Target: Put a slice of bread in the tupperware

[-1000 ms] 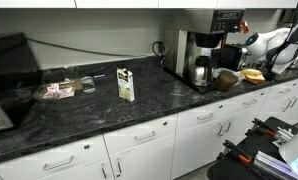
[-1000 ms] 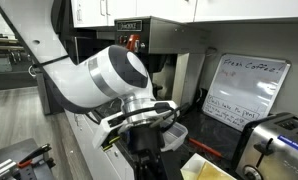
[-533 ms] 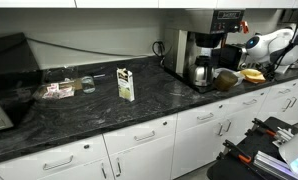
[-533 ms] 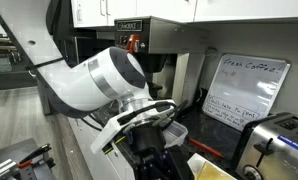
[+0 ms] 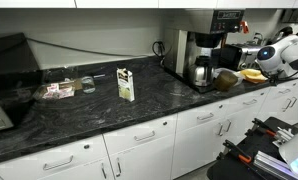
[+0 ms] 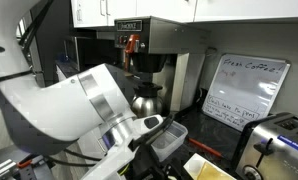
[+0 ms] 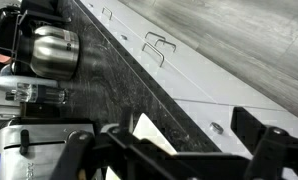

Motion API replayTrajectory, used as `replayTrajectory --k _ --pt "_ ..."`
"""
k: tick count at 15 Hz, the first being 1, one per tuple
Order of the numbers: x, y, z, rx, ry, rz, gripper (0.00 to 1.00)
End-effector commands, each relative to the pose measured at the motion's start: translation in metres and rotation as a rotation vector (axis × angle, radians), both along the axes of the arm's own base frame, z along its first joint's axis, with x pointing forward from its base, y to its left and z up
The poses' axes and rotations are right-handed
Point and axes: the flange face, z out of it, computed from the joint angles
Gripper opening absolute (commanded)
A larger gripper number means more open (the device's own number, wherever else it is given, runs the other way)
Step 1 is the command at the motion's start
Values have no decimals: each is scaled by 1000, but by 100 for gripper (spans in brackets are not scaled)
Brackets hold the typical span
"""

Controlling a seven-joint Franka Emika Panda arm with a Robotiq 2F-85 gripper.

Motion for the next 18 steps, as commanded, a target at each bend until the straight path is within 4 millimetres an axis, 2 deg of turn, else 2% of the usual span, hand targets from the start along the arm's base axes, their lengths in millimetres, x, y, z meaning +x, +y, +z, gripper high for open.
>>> replayTrajectory --k 1,11,18 --pt "-6 -1 -1 -6 0 5 100" --pt "-5 -1 -1 -10 -1 15 100" --pt "-2 11 12 -12 -47 133 100"
